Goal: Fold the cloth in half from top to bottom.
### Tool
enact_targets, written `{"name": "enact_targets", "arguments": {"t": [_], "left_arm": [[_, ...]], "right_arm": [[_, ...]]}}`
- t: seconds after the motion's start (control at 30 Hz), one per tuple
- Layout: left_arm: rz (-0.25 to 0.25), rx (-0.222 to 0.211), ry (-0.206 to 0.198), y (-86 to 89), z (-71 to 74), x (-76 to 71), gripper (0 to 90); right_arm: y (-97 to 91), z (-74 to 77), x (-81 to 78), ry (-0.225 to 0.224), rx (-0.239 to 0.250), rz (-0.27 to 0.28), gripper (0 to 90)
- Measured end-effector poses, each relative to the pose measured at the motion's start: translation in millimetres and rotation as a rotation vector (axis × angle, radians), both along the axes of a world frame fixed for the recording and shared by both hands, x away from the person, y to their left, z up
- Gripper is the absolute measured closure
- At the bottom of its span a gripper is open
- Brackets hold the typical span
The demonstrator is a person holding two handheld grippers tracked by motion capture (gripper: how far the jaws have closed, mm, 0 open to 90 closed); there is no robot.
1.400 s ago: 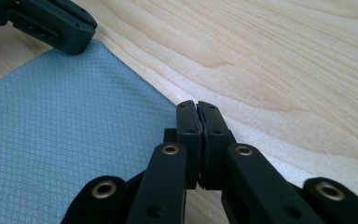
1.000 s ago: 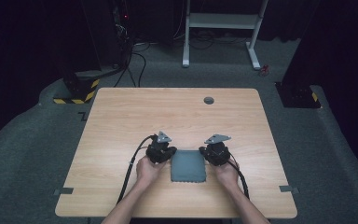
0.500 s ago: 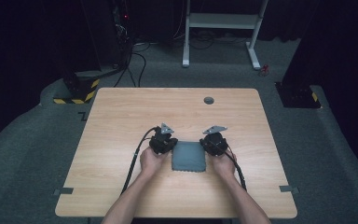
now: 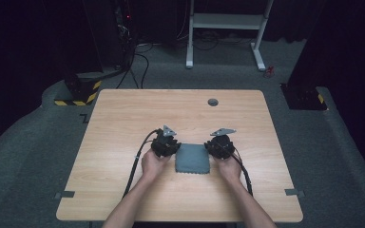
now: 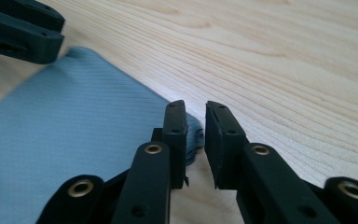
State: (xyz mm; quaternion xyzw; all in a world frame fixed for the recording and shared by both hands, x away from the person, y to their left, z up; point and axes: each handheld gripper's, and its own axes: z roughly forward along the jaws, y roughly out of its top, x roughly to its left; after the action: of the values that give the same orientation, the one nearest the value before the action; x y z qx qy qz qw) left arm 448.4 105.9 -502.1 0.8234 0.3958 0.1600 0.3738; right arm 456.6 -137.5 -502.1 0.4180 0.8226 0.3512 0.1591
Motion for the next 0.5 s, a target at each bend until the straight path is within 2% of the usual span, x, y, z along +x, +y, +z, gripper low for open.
{"name": "enact_targets", "arguments": {"t": [0.13,0.2,0.27,0.3,0.37,0.4,0.5], "left_arm": [[-0.058,-0.002,-0.002,-3.3,-1.5,-10.8,73.8],[-0.068,0.031,0.002,-4.5,-5.7,-11.9,74.0],[-0.05,0.057,0.018,-1.6,-10.8,-10.8,73.9],[-0.04,0.042,0.026,1.8,-12.9,-9.8,73.4],[-0.013,0.021,0.034,7.7,-12.7,-9.8,71.0],[-0.013,0.033,0.023,9.2,-11.5,-11.1,71.0],[-0.024,-0.004,0.007,11.4,-6.6,-20.9,68.3]], "right_arm": [[6.0,0.8,-13.2,-0.012,-0.004,0.078,85.3],[9.7,-2.5,-17.2,0.002,-0.011,0.1,86.7],[10.3,-7.0,-18.4,0.009,-0.028,0.107,87.3],[8.9,-10.8,-18.2,0.017,-0.042,0.103,87.6],[4.1,-12.5,-18.2,0.021,-0.015,0.092,87.8],[2.5,-11.6,-18.7,0.018,-0.025,0.086,87.5],[1.4,-7.7,-25.1,0.002,-0.021,0.099,86.6]]}}
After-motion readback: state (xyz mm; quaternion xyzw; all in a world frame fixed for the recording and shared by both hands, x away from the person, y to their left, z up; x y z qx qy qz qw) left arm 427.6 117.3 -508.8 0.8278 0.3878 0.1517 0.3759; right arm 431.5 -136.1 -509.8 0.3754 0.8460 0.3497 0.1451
